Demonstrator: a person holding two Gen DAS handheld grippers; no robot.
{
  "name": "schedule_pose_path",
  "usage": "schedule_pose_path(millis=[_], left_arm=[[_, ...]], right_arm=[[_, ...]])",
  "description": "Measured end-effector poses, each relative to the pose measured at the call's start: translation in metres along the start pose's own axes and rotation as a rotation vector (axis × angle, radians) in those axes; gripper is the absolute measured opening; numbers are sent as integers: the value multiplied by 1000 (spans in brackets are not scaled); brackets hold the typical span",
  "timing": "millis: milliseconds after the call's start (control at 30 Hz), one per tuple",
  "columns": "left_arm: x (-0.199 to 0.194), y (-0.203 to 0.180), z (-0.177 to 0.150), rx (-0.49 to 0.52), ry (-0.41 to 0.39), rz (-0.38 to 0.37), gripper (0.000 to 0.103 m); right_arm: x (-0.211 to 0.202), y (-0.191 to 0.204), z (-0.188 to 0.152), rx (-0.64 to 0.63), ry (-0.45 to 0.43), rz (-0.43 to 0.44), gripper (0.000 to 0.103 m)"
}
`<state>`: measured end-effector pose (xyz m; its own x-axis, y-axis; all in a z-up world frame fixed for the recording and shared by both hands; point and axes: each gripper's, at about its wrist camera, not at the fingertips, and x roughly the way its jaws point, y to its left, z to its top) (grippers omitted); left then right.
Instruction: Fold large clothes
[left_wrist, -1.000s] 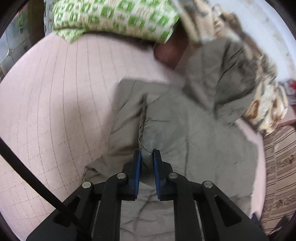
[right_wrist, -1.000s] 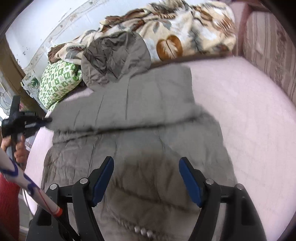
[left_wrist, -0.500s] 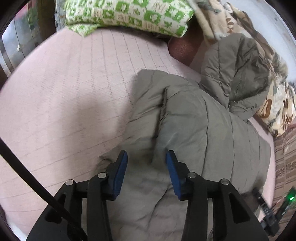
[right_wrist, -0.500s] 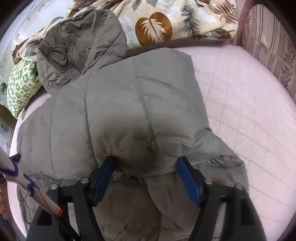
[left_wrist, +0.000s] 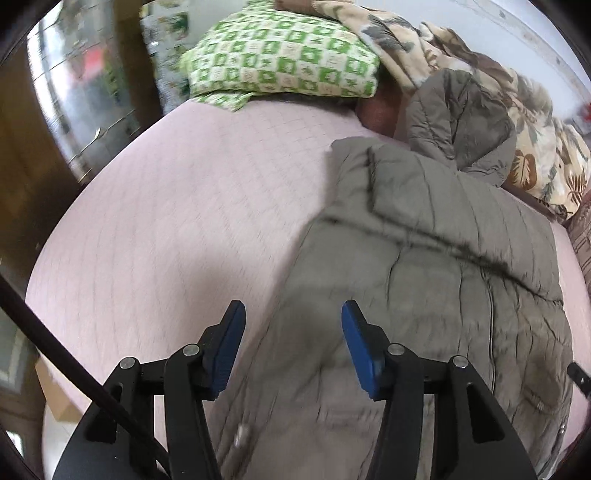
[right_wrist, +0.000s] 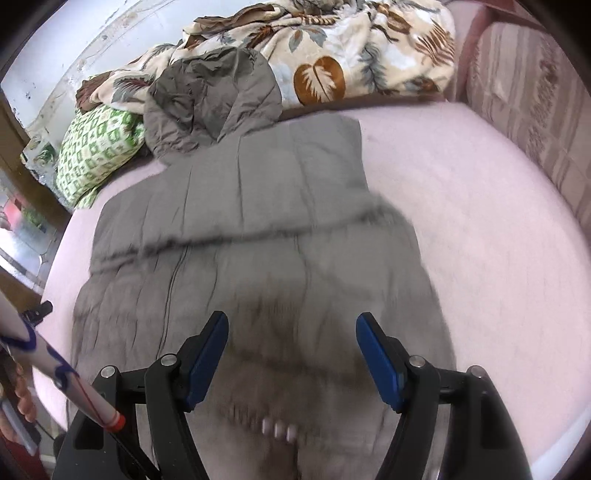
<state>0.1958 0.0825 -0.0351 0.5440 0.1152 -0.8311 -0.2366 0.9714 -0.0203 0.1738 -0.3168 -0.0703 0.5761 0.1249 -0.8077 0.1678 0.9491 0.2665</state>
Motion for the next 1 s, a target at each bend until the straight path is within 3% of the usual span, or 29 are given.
schedule_pose_path(millis=[300,467,700,1000], left_arm=[[-20,21,-75,-85,6,86,53],[-29,12,-99,-2,-10,130,53],[-40,22,-102,5,-40,161,56],[-15,47,-106,-70,61,158,56]], right_arm=[[-21,-6,-75,32,36,-1,76],[-26,-12,-95,44,45,-2,76],[-50,-22,-100,52,-8,-47,76],[-57,-41,-103,93,-14,-89,76]])
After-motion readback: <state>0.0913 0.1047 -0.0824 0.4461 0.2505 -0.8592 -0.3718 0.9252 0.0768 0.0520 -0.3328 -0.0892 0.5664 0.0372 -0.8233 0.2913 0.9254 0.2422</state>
